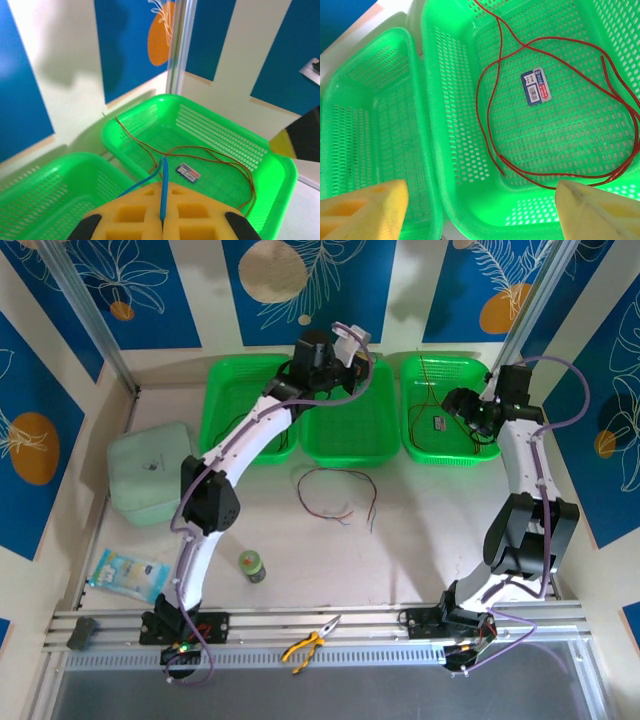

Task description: Untangle the cables

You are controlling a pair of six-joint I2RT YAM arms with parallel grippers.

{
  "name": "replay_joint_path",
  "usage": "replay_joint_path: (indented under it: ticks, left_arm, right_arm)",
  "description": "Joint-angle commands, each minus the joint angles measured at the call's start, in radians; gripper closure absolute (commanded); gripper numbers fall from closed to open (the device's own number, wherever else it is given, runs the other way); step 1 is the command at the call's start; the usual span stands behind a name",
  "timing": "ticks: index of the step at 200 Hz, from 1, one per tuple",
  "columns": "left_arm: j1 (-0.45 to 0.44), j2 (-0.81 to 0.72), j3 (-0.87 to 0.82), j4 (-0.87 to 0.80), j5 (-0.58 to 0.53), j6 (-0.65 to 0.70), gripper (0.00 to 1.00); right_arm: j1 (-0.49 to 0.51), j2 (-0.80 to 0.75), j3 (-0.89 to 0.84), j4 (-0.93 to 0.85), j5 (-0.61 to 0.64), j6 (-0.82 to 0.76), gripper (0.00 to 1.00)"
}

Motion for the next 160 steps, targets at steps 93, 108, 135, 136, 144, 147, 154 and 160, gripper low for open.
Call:
replay_joint_path:
  ticks: [93, 108, 135, 136, 144, 147, 154, 160]
  left_arm:
    - [0.015, -0.114, 0.113, 0.087, -0.141, 0.160, 1.00]
    - [0.015, -0.101, 0.103, 0.089, -0.138, 0.156, 1.00]
    - [0.017, -0.059, 0.102, 0.074, -0.142, 0.154, 1.00]
    - [0.017, -0.055, 0.103, 0.072, -0.142, 0.154, 1.00]
    - [0.017, -0.037, 0.101, 0.053, -0.135, 0.159, 1.00]
    - [0.017, -0.030, 0.098, 0.045, -0.134, 0.161, 1.00]
    - [0.017, -0.016, 0.089, 0.034, -0.130, 0.166, 1.00]
    - [0.018, -0.005, 0.075, 0.028, -0.124, 0.167, 1.00]
  right_arm:
    - [-0.037, -0.060, -0.053, -0.014, -0.054, -0.018, 0.23]
    - [-0.050, -0.063, -0.057, -0.014, -0.064, -0.016, 0.23]
    - [-0.064, -0.071, -0.066, -0.014, -0.077, -0.022, 0.23]
    - [-0.065, -0.071, -0.066, -0.014, -0.077, -0.021, 0.23]
    - [-0.066, -0.075, -0.066, -0.013, -0.080, -0.022, 0.23]
    - [-0.068, -0.075, -0.067, -0.013, -0.081, -0.024, 0.22]
    - [-0.069, -0.076, -0.068, -0.013, -0.084, -0.025, 0.23]
    - [-0.069, -0.076, -0.069, -0.012, -0.083, -0.026, 0.23]
